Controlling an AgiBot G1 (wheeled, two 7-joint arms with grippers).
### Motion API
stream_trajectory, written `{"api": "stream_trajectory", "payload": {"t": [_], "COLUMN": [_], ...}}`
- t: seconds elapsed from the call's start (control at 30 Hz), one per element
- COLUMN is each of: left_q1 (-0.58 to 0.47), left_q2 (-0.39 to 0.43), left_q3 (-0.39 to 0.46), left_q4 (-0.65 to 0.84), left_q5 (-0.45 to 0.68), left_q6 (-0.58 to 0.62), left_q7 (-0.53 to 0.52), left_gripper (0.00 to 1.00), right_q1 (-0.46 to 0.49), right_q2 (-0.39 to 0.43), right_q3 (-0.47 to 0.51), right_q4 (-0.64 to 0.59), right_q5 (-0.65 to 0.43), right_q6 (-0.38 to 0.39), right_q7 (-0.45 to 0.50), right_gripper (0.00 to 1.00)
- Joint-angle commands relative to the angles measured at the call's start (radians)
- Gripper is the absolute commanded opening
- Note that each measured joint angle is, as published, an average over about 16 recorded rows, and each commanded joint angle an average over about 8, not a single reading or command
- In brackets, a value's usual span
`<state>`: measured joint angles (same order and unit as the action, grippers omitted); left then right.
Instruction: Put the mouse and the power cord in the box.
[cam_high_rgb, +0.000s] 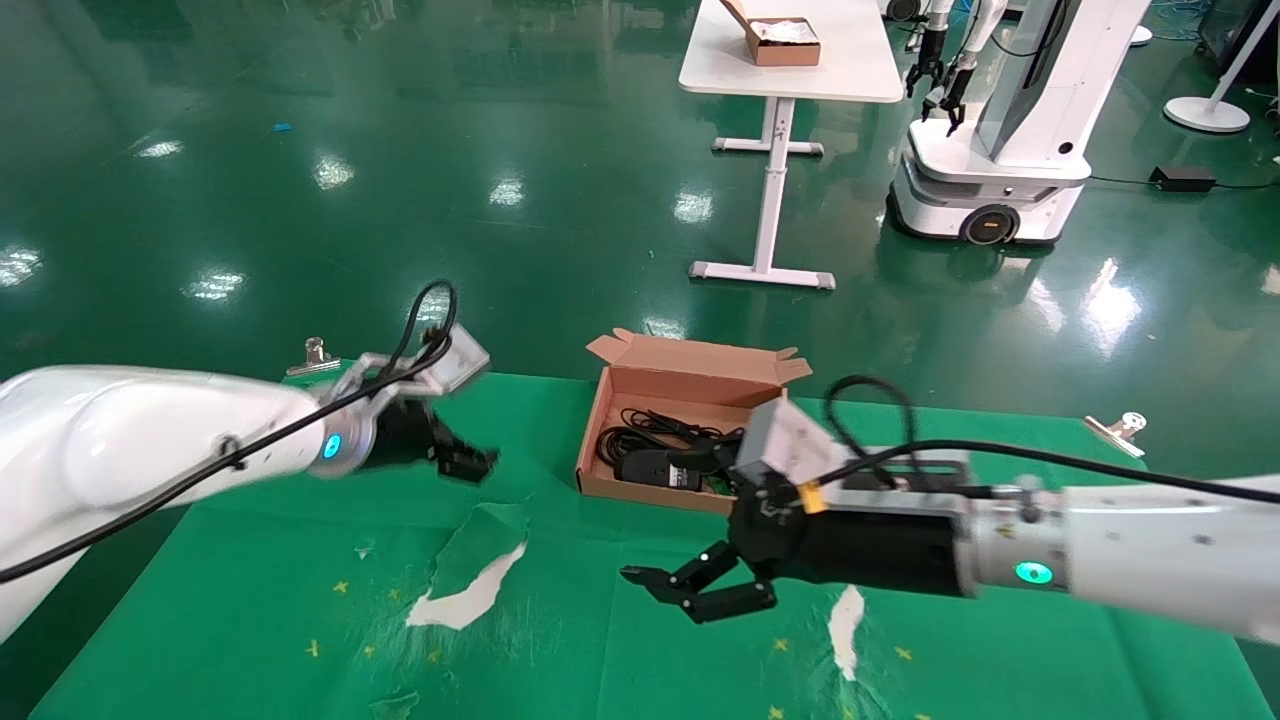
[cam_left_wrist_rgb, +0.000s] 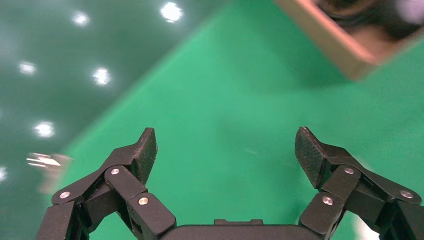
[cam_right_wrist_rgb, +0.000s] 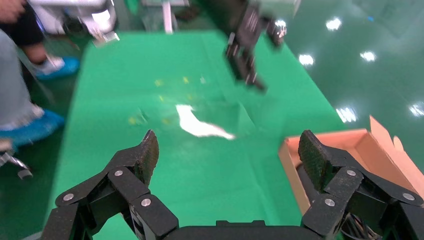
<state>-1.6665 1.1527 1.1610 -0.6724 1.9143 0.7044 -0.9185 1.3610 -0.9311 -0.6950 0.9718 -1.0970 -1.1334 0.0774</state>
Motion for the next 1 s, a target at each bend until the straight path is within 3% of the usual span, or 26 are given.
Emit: {"api": "stream_trajectory", "payload": {"t": [0.03,0.73,1.0], "left_q1": [0.026,0.300,0.406], "left_q2": [-0.024,-0.274,-0.371], "left_q3": [-0.039,-0.447,-0.604], "left_q4": [-0.027,-0.310,-0.419], "left_q5": [-0.052,-0.600,-0.811], "left_q6": [0.035,0.401,0.542], "left_q7": [0.032,0.370,0.501], "left_gripper": [1.00,1.00,1.00], "right_q1": [-0.023,-0.258,-0.286], "right_q2": [0.025,0.288,0.320], "right_q3": [0.033,0.375,0.415], "right_q4": [0.025,0.282,0.312], "right_q5": [0.029,0.330,0.367], "right_q6": [-0.029,-0.327,-0.362], "right_q7": [0.009,0.099,0.110], "right_gripper": [1.00,1.00,1.00]}}
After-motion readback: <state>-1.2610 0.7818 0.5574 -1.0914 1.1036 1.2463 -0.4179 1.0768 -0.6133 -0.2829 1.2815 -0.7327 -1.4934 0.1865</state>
